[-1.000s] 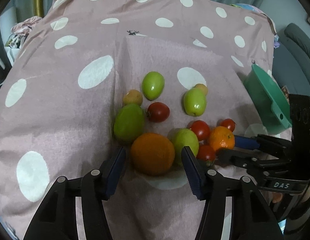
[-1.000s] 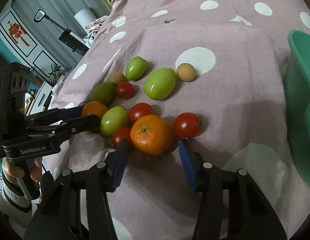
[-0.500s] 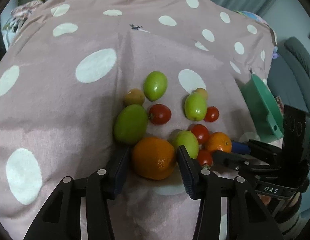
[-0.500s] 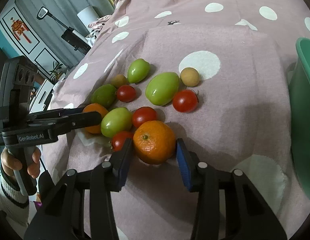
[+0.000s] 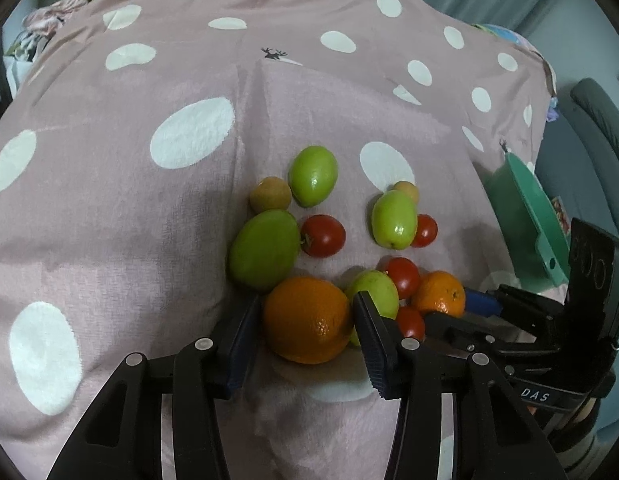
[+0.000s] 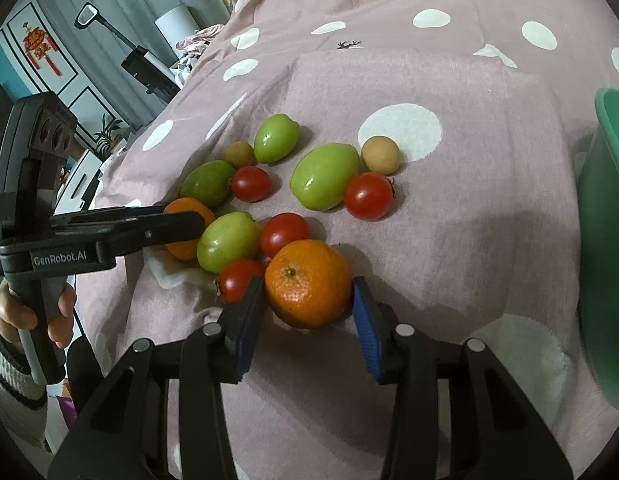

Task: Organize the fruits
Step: 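Grasp the large orange with the left tool while the right tool grasps the small orange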

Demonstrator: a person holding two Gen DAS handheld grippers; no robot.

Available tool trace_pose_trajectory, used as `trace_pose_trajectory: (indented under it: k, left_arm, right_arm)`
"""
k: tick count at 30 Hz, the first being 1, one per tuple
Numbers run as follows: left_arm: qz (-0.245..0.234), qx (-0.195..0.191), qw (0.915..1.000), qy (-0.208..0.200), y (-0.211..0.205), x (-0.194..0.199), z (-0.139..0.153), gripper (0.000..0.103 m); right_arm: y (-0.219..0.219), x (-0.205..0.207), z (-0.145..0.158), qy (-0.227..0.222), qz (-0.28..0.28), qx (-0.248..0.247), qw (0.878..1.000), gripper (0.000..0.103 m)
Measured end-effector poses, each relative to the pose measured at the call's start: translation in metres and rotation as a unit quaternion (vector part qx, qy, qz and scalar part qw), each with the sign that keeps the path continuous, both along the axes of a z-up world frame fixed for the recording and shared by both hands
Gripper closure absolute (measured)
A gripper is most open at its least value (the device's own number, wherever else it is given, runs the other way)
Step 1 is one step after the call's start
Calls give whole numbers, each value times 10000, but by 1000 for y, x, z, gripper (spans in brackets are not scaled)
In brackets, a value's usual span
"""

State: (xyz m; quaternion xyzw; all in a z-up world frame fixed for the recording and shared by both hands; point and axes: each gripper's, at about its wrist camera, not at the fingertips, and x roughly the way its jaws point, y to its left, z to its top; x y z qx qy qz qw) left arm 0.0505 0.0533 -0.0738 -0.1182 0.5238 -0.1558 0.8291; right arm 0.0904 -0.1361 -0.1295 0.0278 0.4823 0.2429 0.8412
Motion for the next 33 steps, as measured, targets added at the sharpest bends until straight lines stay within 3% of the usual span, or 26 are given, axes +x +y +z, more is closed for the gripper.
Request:
trace_pose_trajectory:
  k: [9,15,33]
  left_arm:
    - [136,-233,9996,-10,6,-7,3,55]
    - [113,-239,9993,-258,3,-16,22,55]
    - [-51,16,9964,-850,-22,-38,71,55]
  right_arm:
    - [-4,-3,0,-77,-131,111,9998,61]
    - [-13,-10,12,-196,-236,255,9992,61]
    - [-29,-45,50,-665,-393,408,9962,61]
